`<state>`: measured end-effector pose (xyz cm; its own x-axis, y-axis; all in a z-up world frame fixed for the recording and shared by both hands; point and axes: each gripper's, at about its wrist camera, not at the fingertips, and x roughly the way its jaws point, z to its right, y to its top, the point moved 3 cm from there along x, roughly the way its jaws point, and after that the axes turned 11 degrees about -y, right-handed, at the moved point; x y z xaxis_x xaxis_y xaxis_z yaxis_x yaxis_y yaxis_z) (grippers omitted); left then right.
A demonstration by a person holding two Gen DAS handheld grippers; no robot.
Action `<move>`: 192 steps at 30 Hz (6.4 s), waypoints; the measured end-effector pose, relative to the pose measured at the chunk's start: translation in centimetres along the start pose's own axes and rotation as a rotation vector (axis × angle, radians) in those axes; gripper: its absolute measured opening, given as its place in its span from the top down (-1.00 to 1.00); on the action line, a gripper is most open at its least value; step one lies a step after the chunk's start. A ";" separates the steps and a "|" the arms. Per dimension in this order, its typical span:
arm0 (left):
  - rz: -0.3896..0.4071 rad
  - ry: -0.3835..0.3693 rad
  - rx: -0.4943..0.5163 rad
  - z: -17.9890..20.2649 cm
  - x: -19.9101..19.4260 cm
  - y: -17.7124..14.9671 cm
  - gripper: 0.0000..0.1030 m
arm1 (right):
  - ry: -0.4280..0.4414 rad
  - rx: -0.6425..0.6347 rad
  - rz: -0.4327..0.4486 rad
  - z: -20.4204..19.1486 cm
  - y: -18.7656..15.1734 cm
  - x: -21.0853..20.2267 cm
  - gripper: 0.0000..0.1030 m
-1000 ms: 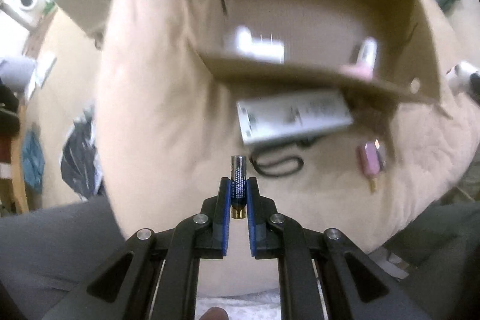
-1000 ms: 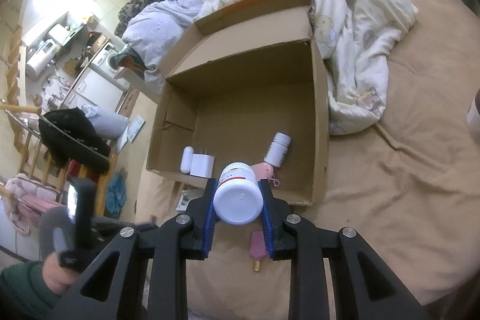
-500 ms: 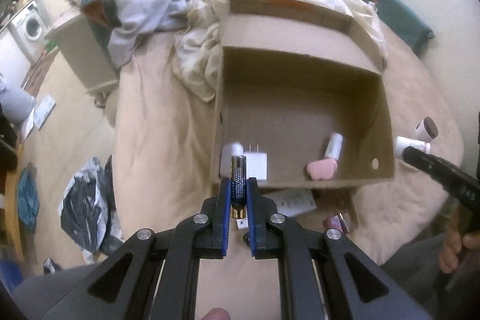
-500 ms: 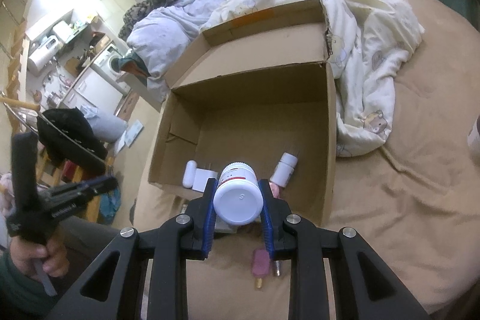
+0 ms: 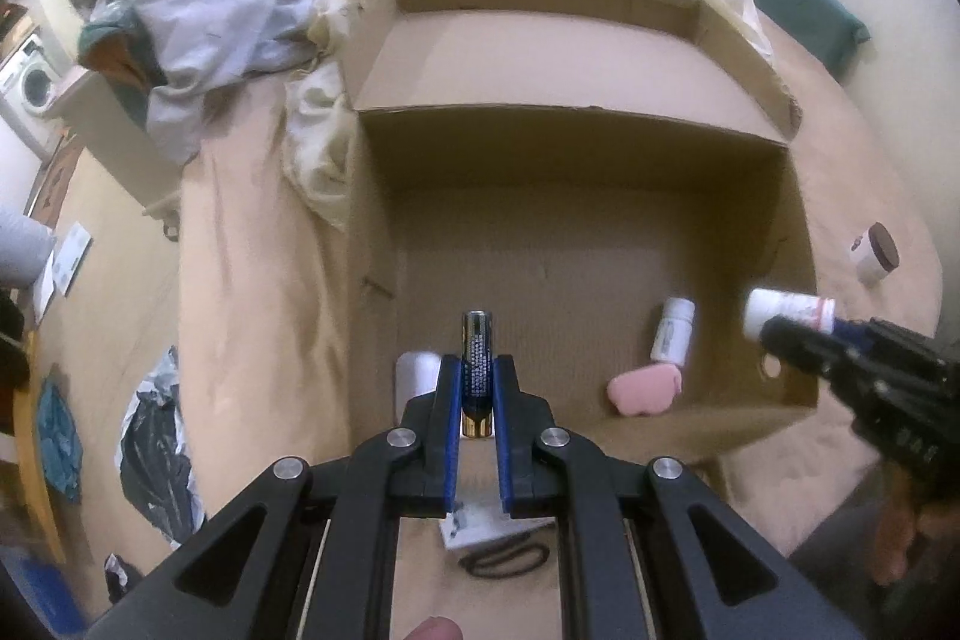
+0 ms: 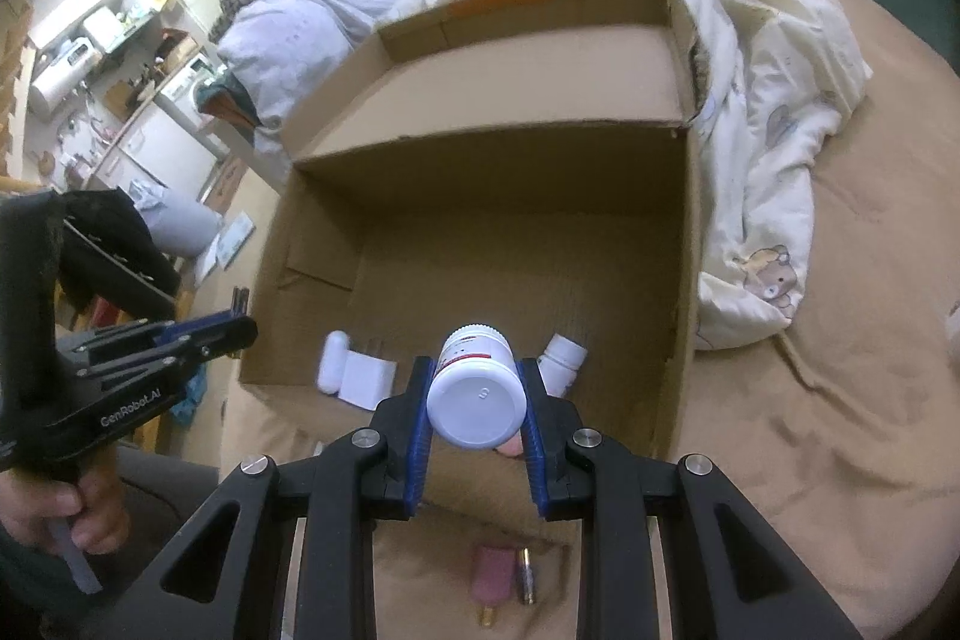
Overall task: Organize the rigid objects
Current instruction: 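Carry the battery and pill bottle into the box and open both grippers, then withdraw both grippers from the box toward the remaining items, then grasp the second gold AA battery with the right gripper, then grasp the pink lipstick with the left gripper while the right holds the battery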
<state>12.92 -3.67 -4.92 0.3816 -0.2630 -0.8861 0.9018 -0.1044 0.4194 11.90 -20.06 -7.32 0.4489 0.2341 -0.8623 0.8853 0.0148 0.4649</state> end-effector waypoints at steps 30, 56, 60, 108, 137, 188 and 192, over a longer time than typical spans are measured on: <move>-0.095 0.089 0.018 -0.5 6.8 -1.1 0.82 | -0.066 0.032 -0.172 -0.9 -1.1 6.6 0.46; -0.002 0.110 0.002 -1.4 5.1 -0.3 -0.04 | -0.171 -0.004 0.125 -1.1 1.4 1.5 -1.00; 0.032 0.101 0.004 -1.0 4.4 0.1 -0.46 | -0.197 -0.007 0.162 -1.1 1.8 0.9 -1.00; -0.061 -0.004 -0.044 -0.7 -0.6 -4.2 -0.99 | -0.139 0.092 -0.307 3.3 -8.9 3.7 -0.07; -0.073 0.042 -0.057 -1.4 -0.1 -4.5 -0.99 | -0.314 -0.195 -0.420 -2.2 -13.0 8.2 0.80; -0.157 0.021 -0.124 3.4 4.3 -9.8 -0.89 | -0.005 0.100 0.255 3.4 -1.6 -8.9 0.79; -0.192 -0.005 -0.181 4.8 6.1 -10.7 -0.72 | 0.001 0.114 0.238 3.6 -1.4 -8.7 0.79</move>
<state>4.63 -8.80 -13.90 0.1996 -0.2599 -0.9448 0.9793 0.0207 0.2013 7.19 -25.66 -1.19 0.6463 0.2191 -0.7309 0.7625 -0.1505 0.6292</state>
